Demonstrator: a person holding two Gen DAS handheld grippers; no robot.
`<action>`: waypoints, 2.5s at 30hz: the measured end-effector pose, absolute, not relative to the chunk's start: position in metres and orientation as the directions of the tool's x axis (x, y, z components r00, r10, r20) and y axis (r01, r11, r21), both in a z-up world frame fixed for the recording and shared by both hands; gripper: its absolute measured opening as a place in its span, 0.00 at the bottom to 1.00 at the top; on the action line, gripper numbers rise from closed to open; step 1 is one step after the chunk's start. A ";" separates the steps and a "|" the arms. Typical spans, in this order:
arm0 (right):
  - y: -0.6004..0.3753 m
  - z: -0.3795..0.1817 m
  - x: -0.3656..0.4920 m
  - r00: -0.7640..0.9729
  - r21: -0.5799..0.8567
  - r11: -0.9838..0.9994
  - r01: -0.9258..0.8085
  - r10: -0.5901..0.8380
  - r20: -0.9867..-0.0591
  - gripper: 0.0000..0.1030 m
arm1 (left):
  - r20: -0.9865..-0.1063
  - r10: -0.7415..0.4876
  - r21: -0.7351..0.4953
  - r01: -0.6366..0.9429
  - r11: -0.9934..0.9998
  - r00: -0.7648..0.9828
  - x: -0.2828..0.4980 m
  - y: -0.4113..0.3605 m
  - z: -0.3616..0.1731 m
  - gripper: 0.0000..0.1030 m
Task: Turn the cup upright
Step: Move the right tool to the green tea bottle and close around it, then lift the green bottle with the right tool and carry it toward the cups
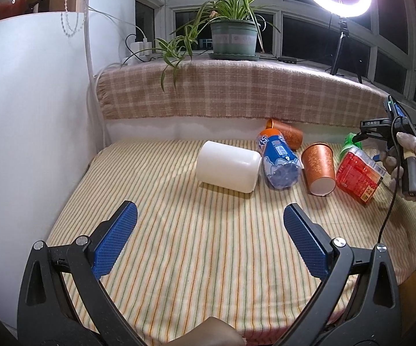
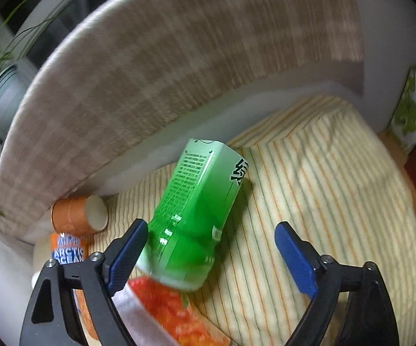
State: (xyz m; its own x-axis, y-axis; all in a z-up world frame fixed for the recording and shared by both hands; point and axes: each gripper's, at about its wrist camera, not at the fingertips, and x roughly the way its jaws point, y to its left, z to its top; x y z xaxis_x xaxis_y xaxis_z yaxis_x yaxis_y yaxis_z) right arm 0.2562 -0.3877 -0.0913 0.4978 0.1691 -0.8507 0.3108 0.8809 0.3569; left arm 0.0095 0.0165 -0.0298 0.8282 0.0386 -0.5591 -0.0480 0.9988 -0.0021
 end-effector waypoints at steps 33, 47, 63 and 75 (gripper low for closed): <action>-0.416 -0.099 0.268 0.534 0.596 0.737 0.319 0.380 -0.755 0.61 | -0.555 0.055 0.016 -0.055 0.998 0.830 0.007 0.019 -0.026 1.00; -0.399 -0.013 0.217 0.654 0.597 0.791 0.134 0.383 -0.653 0.61 | -0.528 0.049 0.003 -0.056 0.998 0.848 -0.002 0.022 -0.018 1.00; -0.317 0.008 0.139 0.540 0.583 0.804 -0.121 0.546 -0.641 0.61 | -0.527 0.043 -0.014 -0.059 0.998 0.849 -0.012 0.023 -0.015 1.00; -0.224 -0.044 0.099 0.306 0.518 0.810 -0.274 0.584 -0.752 0.61 | -0.563 0.008 -0.038 -0.036 0.999 0.827 -0.008 0.020 -0.023 1.00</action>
State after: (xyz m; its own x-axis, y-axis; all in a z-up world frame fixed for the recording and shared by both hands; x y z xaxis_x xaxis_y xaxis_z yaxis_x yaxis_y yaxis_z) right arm 0.0991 -0.2243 -0.0438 0.3060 0.5841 -0.7518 -0.2743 0.8103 0.5179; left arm -0.0083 0.0201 -0.0234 0.8267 0.0082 -0.5625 -0.0357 0.9986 -0.0379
